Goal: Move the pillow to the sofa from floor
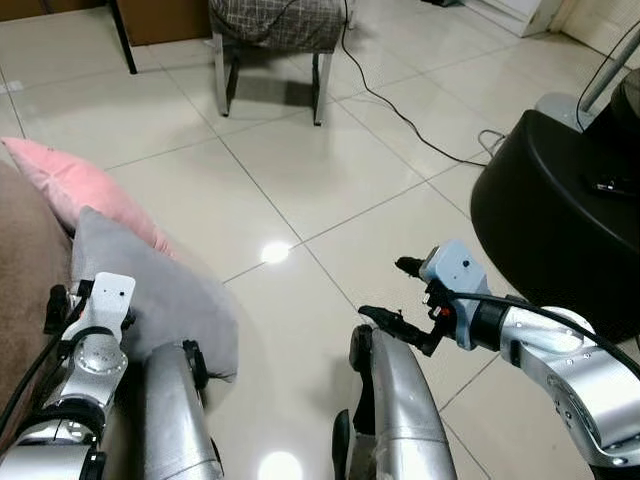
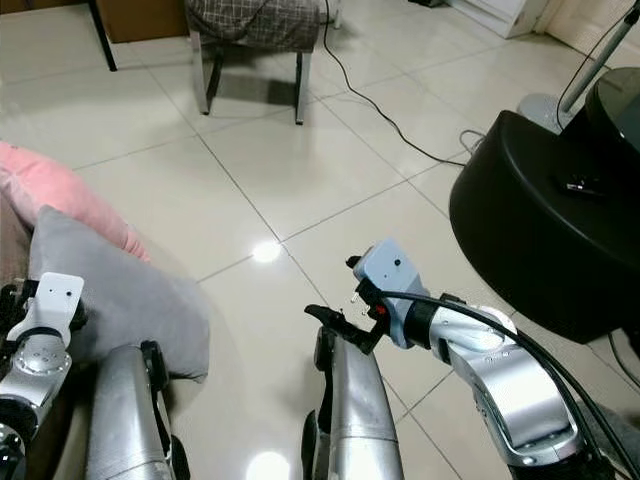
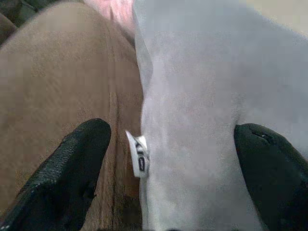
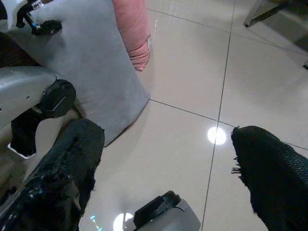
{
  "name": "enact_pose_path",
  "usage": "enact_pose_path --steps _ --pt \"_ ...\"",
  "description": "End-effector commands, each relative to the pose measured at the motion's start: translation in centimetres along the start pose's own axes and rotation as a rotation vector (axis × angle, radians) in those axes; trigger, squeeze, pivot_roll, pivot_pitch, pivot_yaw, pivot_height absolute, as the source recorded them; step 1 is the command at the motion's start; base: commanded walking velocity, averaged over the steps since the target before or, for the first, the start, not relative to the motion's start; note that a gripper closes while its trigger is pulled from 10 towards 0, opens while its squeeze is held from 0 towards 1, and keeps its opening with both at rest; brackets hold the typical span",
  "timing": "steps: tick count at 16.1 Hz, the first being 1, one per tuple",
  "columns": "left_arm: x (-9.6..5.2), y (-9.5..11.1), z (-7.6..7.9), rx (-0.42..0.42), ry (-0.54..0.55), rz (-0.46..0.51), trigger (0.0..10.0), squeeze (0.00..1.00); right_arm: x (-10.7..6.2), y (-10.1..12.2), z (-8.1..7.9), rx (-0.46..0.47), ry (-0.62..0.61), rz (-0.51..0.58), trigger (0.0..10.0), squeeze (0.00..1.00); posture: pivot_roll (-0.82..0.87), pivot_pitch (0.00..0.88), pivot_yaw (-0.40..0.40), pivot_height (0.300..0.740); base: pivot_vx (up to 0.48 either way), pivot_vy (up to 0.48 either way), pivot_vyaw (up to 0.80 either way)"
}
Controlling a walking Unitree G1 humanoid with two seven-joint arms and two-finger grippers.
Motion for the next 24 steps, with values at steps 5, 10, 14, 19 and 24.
enact_pose_path --steps 5,10,14,19,24 --pt "-0.6 -2.9 2.6 -0.1 -0.21 -0.146 4.9 0.0 0.5 0.1 -0.6 -0.018 0.04 -0.007 10.0 0.0 -0.17 0.113 -0.114 0.472 0.0 0.0 0.0" --pt "-0.5 -2.4 3.2 -0.219 -0.278 -0.163 0.0 0.0 0.3 -0.5 -1.7 -0.045 0.152 -0.06 10.0 0.0 -0.16 0.086 -0.096 0.472 0.0 0.0 0.0" --pt "-0.6 -2.0 3.8 -0.212 -0.321 -0.15 0.0 0.0 0.2 -0.5 -2.4 -0.01 0.222 -0.065 10.0 0.0 -0.15 0.067 -0.091 0.472 0.0 0.0 0.0" --pt "-0.6 -1.6 4.0 -0.197 -0.352 -0.138 0.0 0.0 -0.1 -0.8 -3.1 0.017 0.326 -0.106 10.0 0.0 -0.13 0.039 -0.087 0.472 0.0 0.0 0.0" --pt "-0.9 -1.3 4.7 -0.204 -0.375 -0.133 0.0 0.0 0.0 -0.8 -2.8 -0.001 0.328 -0.114 10.0 0.0 -0.14 0.016 -0.087 0.472 0.0 0.0 0.0"
Point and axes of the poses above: a point about 5 cm out from each wrist's last joint towards the gripper, its own x axis pointing out of the wrist towards the gripper, its own y axis along the axis of the wrist's last joint, z = x × y, the point moved 6 cm from there along x, pointing out of the wrist towards the gripper, and after that the axes turned 14 degrees about x, right-handed, at the moved point
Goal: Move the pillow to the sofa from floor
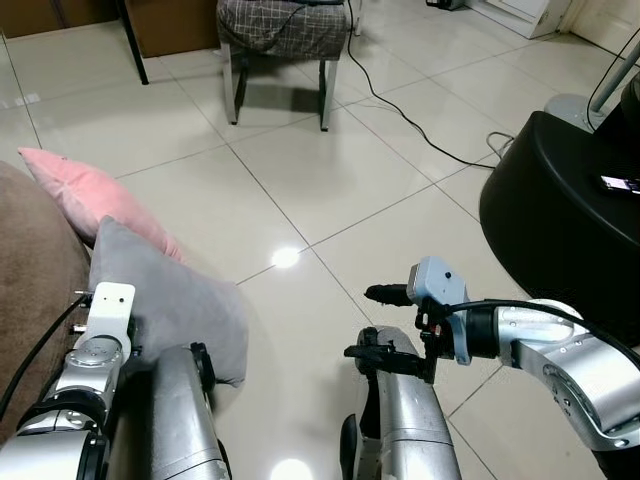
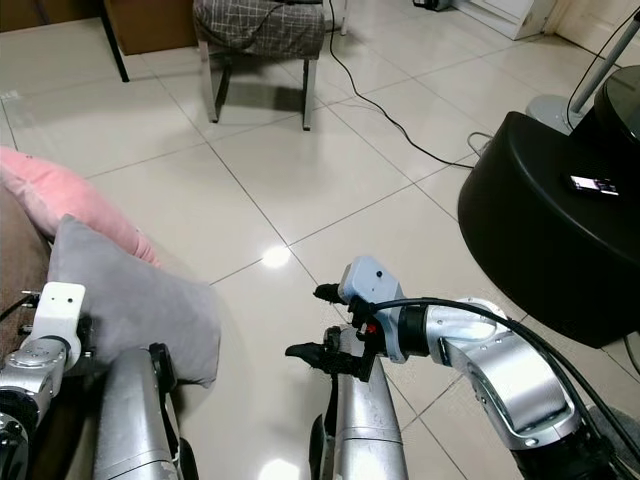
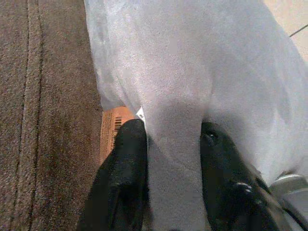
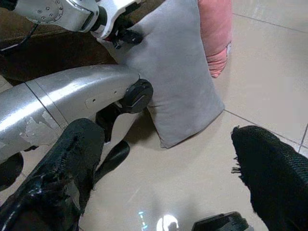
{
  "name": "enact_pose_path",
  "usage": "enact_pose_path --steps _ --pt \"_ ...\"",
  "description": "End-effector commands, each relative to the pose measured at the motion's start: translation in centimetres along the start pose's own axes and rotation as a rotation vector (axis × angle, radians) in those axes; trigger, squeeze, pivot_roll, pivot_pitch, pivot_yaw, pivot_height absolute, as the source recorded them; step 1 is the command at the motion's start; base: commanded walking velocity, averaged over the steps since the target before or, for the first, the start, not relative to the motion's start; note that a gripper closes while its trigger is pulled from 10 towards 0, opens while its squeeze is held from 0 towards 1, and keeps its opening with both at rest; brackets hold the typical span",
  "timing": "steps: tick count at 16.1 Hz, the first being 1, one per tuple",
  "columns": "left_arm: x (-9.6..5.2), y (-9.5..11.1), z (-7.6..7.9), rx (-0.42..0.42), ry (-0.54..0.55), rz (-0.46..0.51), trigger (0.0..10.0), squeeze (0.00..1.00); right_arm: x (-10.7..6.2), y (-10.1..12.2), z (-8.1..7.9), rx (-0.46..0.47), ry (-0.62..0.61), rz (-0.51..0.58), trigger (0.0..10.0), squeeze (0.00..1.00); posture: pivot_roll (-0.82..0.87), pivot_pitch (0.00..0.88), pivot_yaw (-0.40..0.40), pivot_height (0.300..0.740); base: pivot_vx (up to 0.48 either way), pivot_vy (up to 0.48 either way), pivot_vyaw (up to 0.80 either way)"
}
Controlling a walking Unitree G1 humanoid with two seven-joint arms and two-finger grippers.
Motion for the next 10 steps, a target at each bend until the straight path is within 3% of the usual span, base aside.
enact_pose_path --steps 1,10 --pt "-0.1 -0.8 1.5 0.003 -0.047 -0.029 0.0 0.0 -0.1 -0.2 0.0 -0.014 0.004 -0.016 10.0 0.0 -0.14 0.016 -0.087 0.472 0.0 0.0 0.0" --pt "-0.2 -0.9 3.4 0.012 -0.084 -0.036 0.0 0.0 -0.3 -0.5 0.5 -0.024 -0.013 -0.027 10.0 0.0 -0.15 0.0 -0.082 0.472 0.0 0.0 0.0"
Point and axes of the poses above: a point about 5 cm out from each wrist's last joint towards the gripper, its own x axis pointing out of the wrist towards the gripper, its own y axis along the axis of the wrist's last joint, z = x × y, the point moved 6 cm from there along x, pointing out of the wrist towards the gripper, and after that the axes turned 14 degrees about x, right-handed, at the moved point
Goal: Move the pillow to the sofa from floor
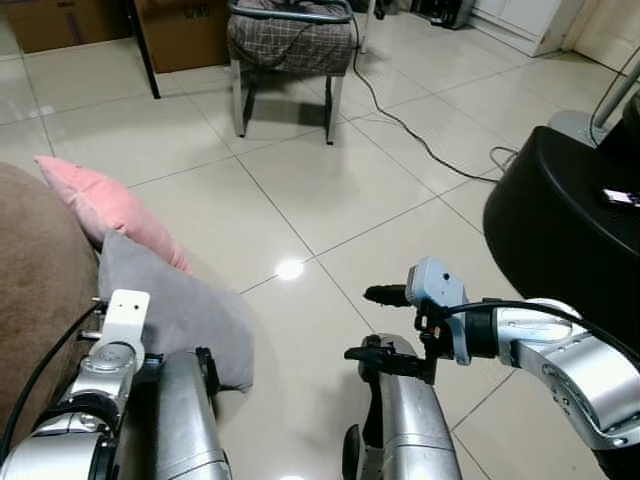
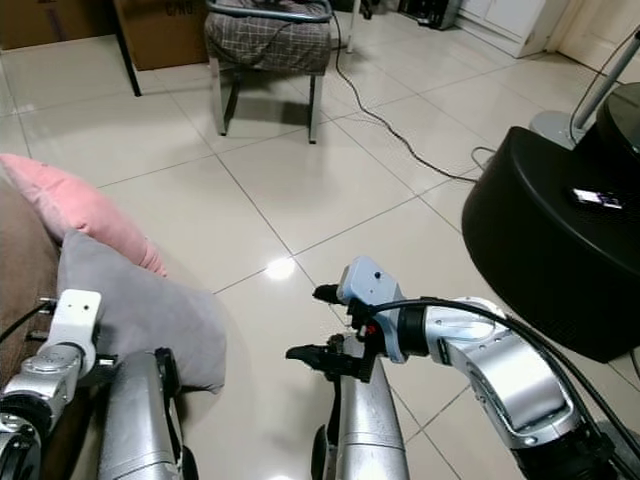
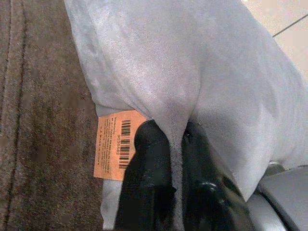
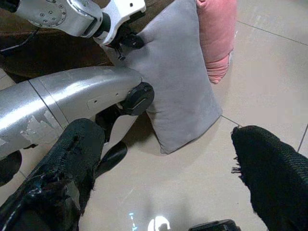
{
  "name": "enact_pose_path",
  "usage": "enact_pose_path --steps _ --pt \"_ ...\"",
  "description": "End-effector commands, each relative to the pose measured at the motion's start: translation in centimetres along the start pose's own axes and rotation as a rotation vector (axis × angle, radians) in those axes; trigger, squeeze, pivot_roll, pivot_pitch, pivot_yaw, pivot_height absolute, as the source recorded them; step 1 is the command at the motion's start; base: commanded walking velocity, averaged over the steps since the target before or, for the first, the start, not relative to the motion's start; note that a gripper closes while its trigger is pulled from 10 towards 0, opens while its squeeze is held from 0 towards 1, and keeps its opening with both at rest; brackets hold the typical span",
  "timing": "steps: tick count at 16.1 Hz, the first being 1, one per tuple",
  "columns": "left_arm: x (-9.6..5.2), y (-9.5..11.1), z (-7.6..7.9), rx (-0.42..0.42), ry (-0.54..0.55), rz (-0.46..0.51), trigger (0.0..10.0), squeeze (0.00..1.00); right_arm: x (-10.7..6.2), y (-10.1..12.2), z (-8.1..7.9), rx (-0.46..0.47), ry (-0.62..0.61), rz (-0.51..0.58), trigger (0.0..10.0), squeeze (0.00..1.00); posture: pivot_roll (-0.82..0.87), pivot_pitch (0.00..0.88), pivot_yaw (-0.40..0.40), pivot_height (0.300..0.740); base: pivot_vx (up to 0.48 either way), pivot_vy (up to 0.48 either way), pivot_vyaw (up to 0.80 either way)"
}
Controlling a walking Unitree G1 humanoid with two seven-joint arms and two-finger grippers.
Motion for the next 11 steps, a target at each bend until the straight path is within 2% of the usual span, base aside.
enact_pose_path --steps 1,3,5,7,8,9,10,11 --pt "-0.1 -0.3 1.3 0.006 -0.035 -0.01 0.0 0.0 -0.5 -0.2 0.6 -0.009 -0.027 -0.011 10.0 0.0 -0.15 0.0 -0.082 0.472 0.0 0.0 0.0" --pt "-0.1 1.3 2.5 -0.015 -0.063 0.056 0.0 0.0 -0.6 -0.5 1.3 -0.002 -0.083 0.012 10.0 0.0 -0.13 0.0 -0.068 0.472 0.0 0.0 0.0" --pt "-0.3 4.9 3.6 -0.091 -0.102 0.201 0.0 0.0 -1.1 -0.7 2.7 0.015 -0.213 0.065 10.0 0.0 -0.1 0.0 -0.051 0.472 0.0 0.0 0.0" --pt "-0.7 7.6 3.9 -0.133 -0.106 0.304 0.0 0.0 -2.1 -1.0 4.0 0.047 -0.332 0.113 10.0 0.0 -0.1 0.0 -0.025 0.472 0.0 0.0 0.0" --pt "-1.2 9.2 4.0 -0.141 -0.103 0.371 0.0 0.0 -2.7 -0.8 4.6 0.078 -0.392 0.172 10.0 0.0 -0.09 0.0 -0.02 0.472 0.0 0.0 0.0" --pt "-1.6 10.6 3.8 -0.187 -0.087 0.427 0.0 0.0 -3.3 -0.4 4.7 0.075 -0.427 0.218 10.0 0.0 -0.08 0.0 -0.017 0.472 0.0 0.0 0.0" --pt "-3.2 13.3 3.0 -0.246 -0.062 0.548 0.0 0.0 -4.2 0.5 4.9 0.103 -0.506 0.322 10.0 0.0 -0.07 0.0 -0.009 0.476 0.0 0.0 0.0" --pt "-4.1 14.2 2.7 -0.266 -0.055 0.593 0.0 0.0 -4.4 0.8 4.7 0.11 -0.528 0.353 10.0 0.0 -0.07 0.0 -0.009 0.481 0.0 0.0 0.0"
Point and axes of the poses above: a point about 5 cm out from each wrist's last joint towards the gripper, its own x axis pointing out of the wrist towards the gripper, its own y axis along the axis of the wrist's last joint, z = x × y, the point moved 6 cm from there along x, pointing out of the wrist towards the gripper, and after that the axes turned 14 degrees about x, right-handed, at the moved point
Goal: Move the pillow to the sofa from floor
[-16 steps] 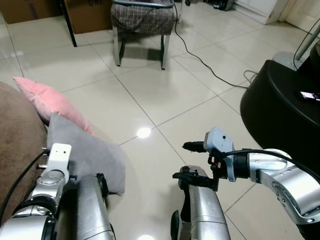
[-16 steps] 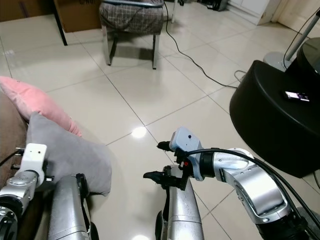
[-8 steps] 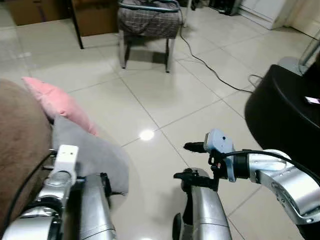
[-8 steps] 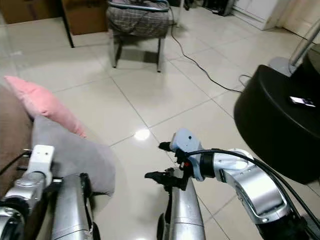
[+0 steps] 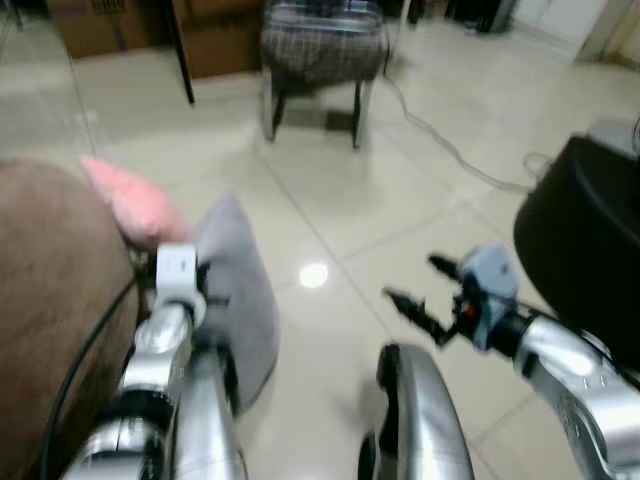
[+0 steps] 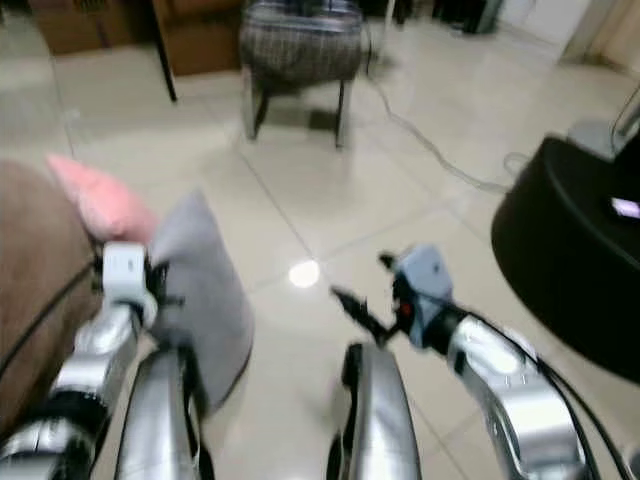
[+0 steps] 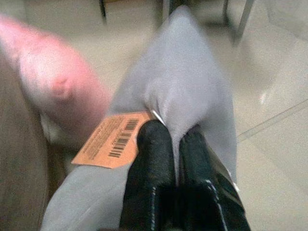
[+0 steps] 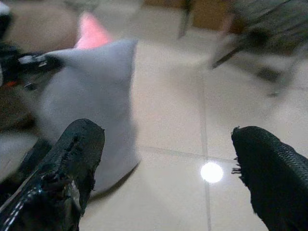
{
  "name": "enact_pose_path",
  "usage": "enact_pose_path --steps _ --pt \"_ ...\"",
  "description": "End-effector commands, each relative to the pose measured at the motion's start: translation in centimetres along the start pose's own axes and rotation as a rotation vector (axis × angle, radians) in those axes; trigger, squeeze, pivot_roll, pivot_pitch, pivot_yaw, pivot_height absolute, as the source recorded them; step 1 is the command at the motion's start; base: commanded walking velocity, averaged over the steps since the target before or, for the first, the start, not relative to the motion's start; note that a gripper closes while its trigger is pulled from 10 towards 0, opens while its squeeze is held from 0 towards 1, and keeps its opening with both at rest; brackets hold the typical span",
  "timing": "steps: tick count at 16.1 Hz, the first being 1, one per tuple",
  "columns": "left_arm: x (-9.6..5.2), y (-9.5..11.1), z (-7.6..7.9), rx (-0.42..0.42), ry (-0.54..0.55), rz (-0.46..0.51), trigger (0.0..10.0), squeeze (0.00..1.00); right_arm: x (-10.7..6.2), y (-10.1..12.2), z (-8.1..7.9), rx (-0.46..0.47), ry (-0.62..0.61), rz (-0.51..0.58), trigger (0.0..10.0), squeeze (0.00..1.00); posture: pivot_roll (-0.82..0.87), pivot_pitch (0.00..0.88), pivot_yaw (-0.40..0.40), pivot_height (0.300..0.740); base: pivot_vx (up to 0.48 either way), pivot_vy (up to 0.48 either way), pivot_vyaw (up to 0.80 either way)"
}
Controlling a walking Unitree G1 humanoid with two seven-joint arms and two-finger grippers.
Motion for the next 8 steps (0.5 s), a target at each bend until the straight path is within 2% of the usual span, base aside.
enact_pose_path --steps 1,2,3,4,6,8 --pt "-0.2 4.0 -0.8 -0.026 0.027 0.125 0.0 0.0 -0.5 1.4 0.0 0.003 -0.038 0.077 10.0 0.0 -0.07 0.0 -0.003 0.491 0.0 0.0 0.0" --pt "-0.7 5.5 -0.9 -0.033 0.035 0.165 0.0 0.0 -0.4 1.5 -0.4 0.012 -0.041 0.091 10.0 0.0 -0.06 0.0 0.011 0.496 0.0 0.0 0.0" --pt "-2.4 9.0 -1.5 0.001 0.093 0.242 0.0 0.0 -0.1 1.6 -1.1 0.031 -0.061 0.123 10.0 0.0 -0.05 0.0 0.028 0.511 0.0 0.0 0.0" --pt "-3.6 11.1 -1.5 -0.029 0.108 0.304 10.0 0.0 0.1 1.8 -1.2 0.056 -0.088 0.148 10.0 0.0 -0.03 0.0 0.023 0.521 0.0 0.0 0.0" --pt "-5.2 13.2 -0.6 -0.062 0.088 0.374 10.0 0.0 0.7 1.6 -0.8 0.127 -0.15 0.172 10.0 0.0 0.01 0.0 0.012 0.536 0.0 0.0 0.0" --pt "-5.7 12.6 -0.4 0.035 0.105 0.358 10.0 0.0 1.7 1.7 -0.9 0.145 -0.164 0.183 10.0 0.0 0.02 0.0 -0.002 0.556 0.0 0.0 0.0"
Point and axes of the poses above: a point about 5 cm out from each wrist's last joint towards the gripper, its own x axis pointing out of the wrist towards the gripper, its own y axis along the axis of the wrist's last joint, z = x × y, the point moved 6 cm from there along x, pointing out of the wrist towards the gripper, and after that the axes turned 14 degrees about x, right-handed, at the moved point
